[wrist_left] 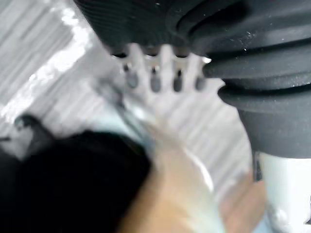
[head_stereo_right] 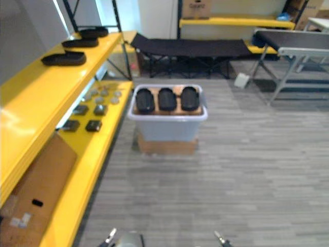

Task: Walk over and take plastic housings, then place them on the shelf

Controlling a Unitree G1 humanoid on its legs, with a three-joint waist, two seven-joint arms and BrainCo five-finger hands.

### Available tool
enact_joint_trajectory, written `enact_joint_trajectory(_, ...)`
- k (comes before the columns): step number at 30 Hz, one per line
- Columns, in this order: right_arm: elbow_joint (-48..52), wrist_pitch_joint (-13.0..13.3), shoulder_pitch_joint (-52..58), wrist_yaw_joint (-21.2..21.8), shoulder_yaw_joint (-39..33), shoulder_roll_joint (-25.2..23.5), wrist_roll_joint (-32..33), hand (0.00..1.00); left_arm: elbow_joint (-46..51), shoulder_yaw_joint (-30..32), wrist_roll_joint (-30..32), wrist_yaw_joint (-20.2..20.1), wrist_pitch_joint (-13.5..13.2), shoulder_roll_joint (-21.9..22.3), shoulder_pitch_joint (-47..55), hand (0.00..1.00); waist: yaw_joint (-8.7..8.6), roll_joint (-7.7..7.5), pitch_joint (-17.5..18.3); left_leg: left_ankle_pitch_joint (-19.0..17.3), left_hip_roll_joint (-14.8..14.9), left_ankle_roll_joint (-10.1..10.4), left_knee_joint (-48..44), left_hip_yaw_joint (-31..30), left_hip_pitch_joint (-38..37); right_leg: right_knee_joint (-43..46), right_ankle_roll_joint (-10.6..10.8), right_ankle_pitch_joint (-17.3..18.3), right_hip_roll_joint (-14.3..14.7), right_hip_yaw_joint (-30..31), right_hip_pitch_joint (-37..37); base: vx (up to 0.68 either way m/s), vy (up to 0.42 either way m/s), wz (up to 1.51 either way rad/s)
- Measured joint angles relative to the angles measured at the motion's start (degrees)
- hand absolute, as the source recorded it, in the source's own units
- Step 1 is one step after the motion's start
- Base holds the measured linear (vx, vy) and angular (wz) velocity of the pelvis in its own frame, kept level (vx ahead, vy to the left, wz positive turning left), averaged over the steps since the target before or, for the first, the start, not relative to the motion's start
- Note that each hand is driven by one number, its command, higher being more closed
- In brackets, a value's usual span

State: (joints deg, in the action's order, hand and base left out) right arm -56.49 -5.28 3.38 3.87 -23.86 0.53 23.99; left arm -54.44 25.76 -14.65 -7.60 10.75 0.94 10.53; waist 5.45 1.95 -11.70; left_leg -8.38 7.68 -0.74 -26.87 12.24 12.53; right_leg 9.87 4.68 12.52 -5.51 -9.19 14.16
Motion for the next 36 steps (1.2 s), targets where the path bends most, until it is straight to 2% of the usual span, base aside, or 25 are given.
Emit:
enact_joint_trajectory(1, 0.05, -0.10, -0.42, -0.42, 2.18, -0.80, -0.02, 0.00, -0.24, 0.08, 0.39, 0.09, -0.82, -0.95, 0.68, 0.00, 0.20, -1.16, 0.39, -1.59, -1.65, -0.26, 0.26, 1.15, -0.78, 0.62, -1.13, 0.79, -1.55, 1.46, 0.30, 0.57, 0.315, -0.24)
enact_joint_trajectory(2, 0.10, -0.18, -1.27, -0.85, 4.51, -1.45, -0.03, 0.00, -0.10, -0.49, 2.37, 0.06, -2.02, -2.16, 0.19, 0.00, 0.26, -3.71, 0.94, -3.46, -3.00, -1.38, 0.08, 1.19, -0.65, 3.28, -1.42, 0.94, -1.95, 3.58, -1.13, 0.43, 0.170, 0.03)
enact_joint_trajectory(4, 0.10, -0.10, -1.89, -1.73, 4.61, -2.06, 0.00, 0.00, -0.13, -1.64, 2.82, 0.10, -2.30, -3.06, -0.78, 0.00, 0.90, -4.30, 0.11, -4.76, -3.53, -1.70, 0.10, 1.45, -1.47, 7.39, -1.43, 0.84, -2.25, 4.89, -2.70, 0.38, 0.150, -0.06)
enact_joint_trajectory(5, 0.10, 0.37, -2.53, -4.02, 4.59, -2.89, 0.41, 0.00, -0.24, -1.96, 3.49, 0.95, -2.73, -3.35, -1.56, 0.00, 1.57, -5.06, -0.23, -7.23, -4.01, -2.16, 0.46, 2.72, -4.76, 18.85, 0.06, -0.02, -2.95, 8.35, -6.70, 0.34, 0.145, -0.27)
enact_joint_trajectory(6, -0.04, 0.49, -2.40, -4.35, 4.60, -3.11, 0.84, 0.00, -0.25, -2.01, 3.44, 1.28, -2.77, -3.38, -1.48, 0.00, 1.62, -4.72, -0.43, -7.94, -4.26, -1.98, 0.99, 3.25, -6.42, 24.49, 2.40, -1.02, -3.47, 8.76, -8.62, 0.35, 0.131, -0.33)
enact_joint_trajectory(8, -0.26, 1.06, -2.41, -5.31, 4.73, -3.18, 0.93, 0.00, -0.23, -2.94, 3.19, 2.42, -3.15, -3.65, -1.22, 0.00, 1.42, -4.85, -0.48, -9.15, -4.98, -1.55, 3.45, 4.26, -12.41, 38.11, 8.62, -3.44, -4.46, 8.65, -13.67, 0.35, 0.036, -0.19)
enact_joint_trajectory(9, -0.29, 1.80, -2.11, -5.32, 4.73, -2.96, 0.56, 0.00, -0.22, -4.29, 3.07, 2.60, -3.29, -4.15, -1.35, 0.00, 1.00, -4.76, -0.46, -9.20, -5.02, -1.67, 4.70, 4.43, -14.91, 41.49, 7.18, -2.66, -4.81, 6.31, -15.41, 0.44, -0.020, 0.02)
enact_joint_trajectory(10, -0.52, 2.75, -1.98, -5.40, 4.19, -2.83, -0.50, 0.00, -0.31, -4.81, 1.70, 2.61, -3.78, -4.27, -1.55, 0.00, 0.41, -4.63, -0.37, -8.81, -4.70, -1.95, 6.07, 4.56, -17.67, 41.72, 3.67, -0.42, -5.53, 1.85, -17.51, 0.36, -0.050, 0.10)
enact_joint_trajectory(11, -0.58, 3.01, -2.14, -5.54, 3.82, -2.86, -0.85, 0.00, -0.29, -5.10, 1.25, 2.63, -4.25, -4.24, -1.84, 0.00, 0.29, -4.50, -0.36, -8.79, -4.36, -1.91, 7.00, 4.59, -18.81, 40.39, 2.18, 0.46, -5.50, 0.28, -18.73, 0.36, -0.095, 0.14)
enact_joint_trajectory(12, -0.56, 3.57, -2.27, -6.17, 3.12, -2.78, -1.27, 0.00, -0.29, -6.40, 0.87, 2.67, -4.68, -4.50, -2.77, 0.00, -0.13, -3.74, -0.07, -8.88, -3.04, -1.34, 7.93, 4.04, -19.90, 34.90, 0.07, 1.66, -5.25, -3.35, -20.69, 0.38, -0.144, 0.25)
enact_joint_trajectory(14, -0.37, 3.86, -2.17, -6.88, 2.59, -2.01, -1.29, 0.00, -0.37, -6.94, -0.96, 2.56, -4.76, -3.90, -4.49, 0.00, -0.77, -2.58, 0.16, -9.30, -1.08, 0.29, 8.21, 2.14, -20.50, 22.72, -0.31, 0.83, -5.30, -5.18, -22.28, 0.39, -0.183, 0.50)
enact_joint_trajectory(15, -0.42, 3.82, -1.85, -7.71, 2.55, -1.89, -1.88, 0.00, -0.35, -6.81, -2.72, 2.42, -4.74, -3.12, -5.69, 0.00, -1.20, -2.73, 0.27, -10.10, -0.63, 1.69, 7.89, 0.27, -20.86, 13.72, -1.67, -5.01, -5.45, -3.93, -22.31, 0.41, -0.241, 0.61)
enact_joint_trajectory(16, -0.71, 3.76, -1.25, -7.92, 2.58, -2.33, -2.96, 0.00, -0.34, -6.75, -5.16, 2.43, -4.48, -2.73, -6.53, 0.00, -1.29, -4.28, 0.59, -11.41, -0.94, 3.78, 7.33, -0.99, -21.54, 7.83, -2.15, -16.56, -6.25, -0.93, -22.34, 0.40, -0.280, 0.58)
enact_joint_trajectory(17, -0.80, 3.72, -1.21, -7.99, 2.63, -2.29, -3.16, 0.00, -0.97, -6.40, -5.73, 2.62, -4.34, -2.59, -6.92, 0.00, -1.46, -4.20, 0.77, -12.16, -0.49, 4.65, 6.78, -1.75, -21.80, 9.08, 0.84, -13.65, -6.16, -0.28, -21.58, 0.38, -0.332, 0.37)
enact_joint_trajectory(18, -1.34, 3.29, -1.33, -8.12, 2.56, -1.11, -3.82, 0.00, -1.21, -6.09, -6.98, 2.63, -3.91, -0.86, -7.26, 0.00, -1.40, -1.97, 1.42, -12.10, 2.18, 5.01, 6.32, -3.01, -21.84, 9.13, 0.18, -11.87, -4.12, -2.00, -20.59, 0.39, -0.389, 0.27)
enact_joint_trajectory(19, -1.39, 2.91, -1.21, -8.22, 2.47, -0.14, -4.07, 0.00, -1.41, -5.54, -7.50, 3.12, -3.86, 1.16, -7.09, 0.00, -1.46, -0.33, 2.25, -11.35, 3.96, 6.24, 6.56, -3.68, -21.44, 7.55, -0.28, -11.24, -2.49, -3.66, -19.81, 0.37, -0.364, 0.19)
enact_joint_trajectory(20, -1.38, 2.58, -1.20, -8.24, 2.38, 0.22, -4.07, 0.00, -1.49, -5.06, -7.58, 3.57, -3.84, 1.92, -7.28, 0.00, -1.51, 0.24, 2.56, -10.83, 4.51, 6.80, 6.44, -3.78, -21.38, 6.42, -0.38, -10.92, -1.93, -4.16, -19.26, 0.32, -0.316, 0.20)
enact_joint_trajectory(21, -1.36, 2.11, -1.37, -8.37, 1.28, 0.65, -4.07, 0.00, -1.34, -3.51, -7.61, 4.39, -4.11, 3.01, -7.68, 0.00, -1.39, 1.85, 2.51, -9.56, 5.32, 7.34, 4.65, -4.37, -20.29, 3.89, -0.39, -10.84, -1.07, -5.16, -17.39, 0.20, -0.226, 0.30)
enact_joint_trajectory(23, -1.31, 1.62, -0.91, -8.66, 0.64, 1.03, -4.07, 0.00, -0.86, -2.10, -7.97, 5.05, -4.47, 4.00, -8.07, 0.00, -1.29, 1.90, 2.19, -6.18, 5.73, 6.97, -5.58, -7.22, -15.24, 0.62, -0.43, -10.85, -0.73, -6.72, -13.83, 0.15, -0.183, 0.37)
enact_joint_trajectory(24, -1.37, 1.68, -0.22, -8.50, 0.67, 0.98, -4.15, 0.00, -0.81, -1.80, -7.80, 5.33, -4.61, 3.80, -7.94, 0.00, -0.46, 1.66, 2.04, -5.17, 6.25, 7.43, -11.82, -7.92, -12.36, -1.46, -0.60, -10.94, -0.91, -7.17, -11.20, 0.11, -0.090, 0.19)
enact_joint_trajectory(25, -1.33, 2.20, 0.43, -7.67, 0.64, 0.93, -4.18, 0.00, -0.64, -1.72, -7.45, 5.60, -5.01, 3.61, -7.41, 0.00, -0.15, 1.71, 2.04, -5.24, 7.02, 7.27, -12.11, -6.20, -11.14, -3.16, -0.60, -10.95, -0.91, -8.06, -9.49, 0.09, -0.055, 0.15)
enact_joint_trajectory(28, -0.21, 4.13, 1.36, -4.56, 0.61, 0.24, -4.39, 0.00, -0.69, -1.70, -6.40, 6.31, -5.37, 2.91, -6.62, 0.00, -0.23, 1.00, 2.18, -6.11, 7.60, 6.51, -5.21, -0.42, -11.20, -5.54, -0.06, -11.10, -1.66, -9.28, -7.99, 0.08, 0.057, 0.23)
enact_joint_trajectory(30, 2.11, 7.04, 2.68, -2.72, 0.49, -0.96, -4.82, 0.00, -1.32, -1.41, -4.51, 6.75, -5.79, 2.18, -6.75, 0.00, -1.42, 0.28, 1.78, -8.47, 6.31, 6.30, 1.04, 3.28, -12.53, -8.09, 1.80, -12.83, -2.46, -10.81, -7.93, 0.12, 0.150, 0.42)
enact_joint_trajectory(32, 2.16, 8.42, 2.68, -1.43, 1.24, -2.37, -5.76, 0.00, -1.30, -1.17, -4.15, 7.10, -7.36, 0.50, -7.01, 0.00, -0.93, -2.47, 0.28, -8.31, 4.76, 6.13, -0.20, 4.18, -12.59, -10.06, 2.95, -14.67, -3.97, -11.05, -6.48, 0.09, 0.190, 0.03)
enact_joint_trajectory(36, 2.08, 11.17, 3.83, -0.83, 3.20, -4.21, -6.97, 0.00, -2.24, -3.66, 1.49, 7.48, -9.10, -1.15, -8.10, 0.00, -0.80, -4.76, 1.36, -8.32, 0.25, 6.12, 3.55, 4.37, -13.99, -10.27, 3.80, -15.24, -7.61, -11.39, -6.56, 0.09, 0.174, 0.04)
